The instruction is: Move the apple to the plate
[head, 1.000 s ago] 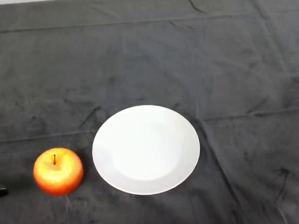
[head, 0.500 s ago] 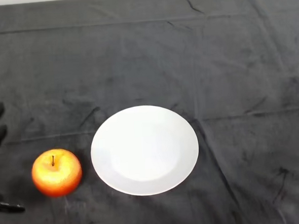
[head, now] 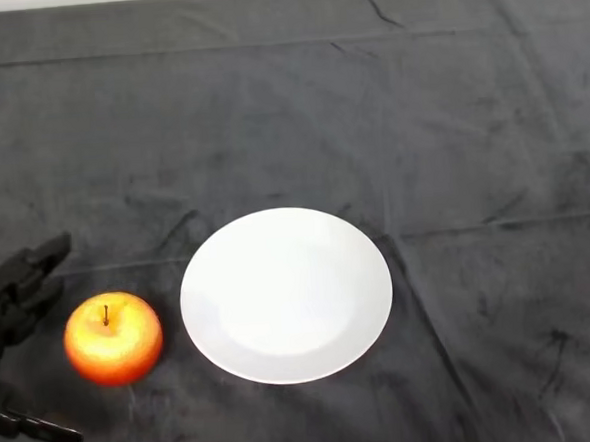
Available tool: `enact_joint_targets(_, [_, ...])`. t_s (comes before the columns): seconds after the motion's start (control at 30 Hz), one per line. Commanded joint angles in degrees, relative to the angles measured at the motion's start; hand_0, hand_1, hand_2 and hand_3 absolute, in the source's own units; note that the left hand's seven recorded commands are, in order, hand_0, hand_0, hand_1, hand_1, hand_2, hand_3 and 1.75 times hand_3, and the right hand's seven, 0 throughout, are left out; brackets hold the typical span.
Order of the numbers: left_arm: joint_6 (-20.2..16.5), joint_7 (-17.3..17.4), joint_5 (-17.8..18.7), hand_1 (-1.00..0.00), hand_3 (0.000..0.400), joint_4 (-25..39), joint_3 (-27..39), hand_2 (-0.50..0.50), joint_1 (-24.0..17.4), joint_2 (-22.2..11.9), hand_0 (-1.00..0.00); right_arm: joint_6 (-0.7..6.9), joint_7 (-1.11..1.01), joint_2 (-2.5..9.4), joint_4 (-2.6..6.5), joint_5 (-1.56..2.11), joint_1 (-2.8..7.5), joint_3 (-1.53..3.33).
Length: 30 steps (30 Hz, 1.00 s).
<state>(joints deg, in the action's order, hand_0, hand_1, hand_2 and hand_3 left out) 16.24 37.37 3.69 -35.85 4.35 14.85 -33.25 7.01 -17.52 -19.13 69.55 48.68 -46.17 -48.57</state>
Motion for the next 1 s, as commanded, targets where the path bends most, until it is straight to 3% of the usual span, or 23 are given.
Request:
enact_joint_targets(0.03, [0.7,-0.7,-1.4,0.00,0.000,0.2,-2.1,0.00,2.5,1.3,0.00,-0.39,0.44,-1.10,-1.69,0.68,-1.29,-0.89])
enact_joint_targets(0.7, [7.9,-5.4,-7.0,0.00,0.000,-3.3,-6.9,0.00,5.6,4.9,0.00,-0.33,0.54,-1.04,-1.88,0.70,-1.23,-0.84])
enact_joint_targets(0.73, [8.2,-5.5,-7.1,-0.02,0.136,-3.7,-7.0,-0.16,5.8,5.0,-0.34,-0.33,0.55,-1.04,-1.89,0.70,-1.23,-0.84])
enact_joint_targets(0.77, [8.6,-5.6,-7.3,-0.86,0.400,-4.3,-7.1,-0.07,6.2,5.0,-1.00,-0.33,0.55,-1.04,-1.89,0.70,-1.23,-0.84])
enact_joint_targets(0.83, [9.3,-5.7,-7.5,-1.00,0.400,-5.1,-7.2,0.00,7.0,5.0,-1.00,-0.33,0.55,-1.05,-1.89,0.71,-1.23,-0.84])
enact_joint_targets(1.0, [11.2,-6.8,-8.0,-1.00,0.400,-6.3,-7.2,0.00,8.1,4.8,-1.00,-0.32,0.55,-1.06,-1.87,0.72,-1.23,-0.84])
